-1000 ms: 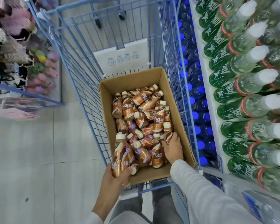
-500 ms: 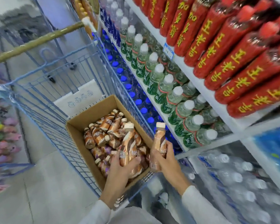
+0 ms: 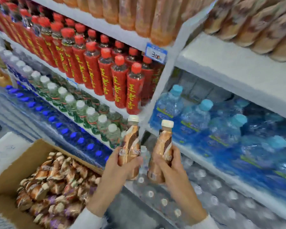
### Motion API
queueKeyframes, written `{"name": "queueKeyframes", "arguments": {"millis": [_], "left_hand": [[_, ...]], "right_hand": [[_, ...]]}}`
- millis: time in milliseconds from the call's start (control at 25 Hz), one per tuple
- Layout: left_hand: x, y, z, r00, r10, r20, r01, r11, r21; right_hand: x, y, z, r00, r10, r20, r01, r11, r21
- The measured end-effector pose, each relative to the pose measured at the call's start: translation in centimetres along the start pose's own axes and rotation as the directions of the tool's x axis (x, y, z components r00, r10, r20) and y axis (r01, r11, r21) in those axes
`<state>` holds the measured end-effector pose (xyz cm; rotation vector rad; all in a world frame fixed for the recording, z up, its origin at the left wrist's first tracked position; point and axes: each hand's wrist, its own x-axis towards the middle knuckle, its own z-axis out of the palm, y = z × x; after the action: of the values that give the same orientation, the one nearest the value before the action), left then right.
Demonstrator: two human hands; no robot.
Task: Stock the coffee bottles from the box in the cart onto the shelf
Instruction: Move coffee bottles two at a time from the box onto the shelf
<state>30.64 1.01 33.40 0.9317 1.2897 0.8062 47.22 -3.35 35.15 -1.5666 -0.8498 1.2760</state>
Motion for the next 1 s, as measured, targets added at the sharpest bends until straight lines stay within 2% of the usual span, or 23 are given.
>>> {"name": "queueKeyframes", "arguments": {"millis": [200, 520, 640, 760, 880, 1000], "left_hand": [[-2.8, 2.3, 10.9, 0.986, 0.07, 0.149, -0.074, 0.997, 0.022], [-5.8, 7.0, 22.8, 0.918, 0.216, 0.332, -0.229, 0.973, 0.001], [-5.4, 10.9, 26.1, 0.839, 0.327, 0.435, -0.351, 0.936, -0.025], [-4.2, 16.0, 29.6, 0.743, 0.458, 0.488, -0.511, 0.859, -0.027], [-2.4, 20.6, 32.9, 0.649, 0.559, 0.516, -0.636, 0.771, -0.035], [-0.1, 22.3, 35.1, 0.597, 0.611, 0.519, -0.717, 0.697, 0.003]], "right_hand": [[-4.3, -2.9, -10.6, 0.991, -0.107, -0.074, 0.116, 0.985, 0.126], [-8.7, -5.9, -22.4, 0.934, -0.262, -0.244, 0.294, 0.95, 0.107], [-9.4, -9.2, -25.2, 0.874, -0.366, -0.32, 0.405, 0.912, 0.06], [-8.6, -13.6, -28.0, 0.768, -0.491, -0.412, 0.51, 0.857, -0.069], [-6.5, -17.8, -30.3, 0.675, -0.567, -0.472, 0.554, 0.812, -0.183], [-3.8, -19.4, -31.7, 0.654, -0.581, -0.484, 0.535, 0.808, -0.248]]}}
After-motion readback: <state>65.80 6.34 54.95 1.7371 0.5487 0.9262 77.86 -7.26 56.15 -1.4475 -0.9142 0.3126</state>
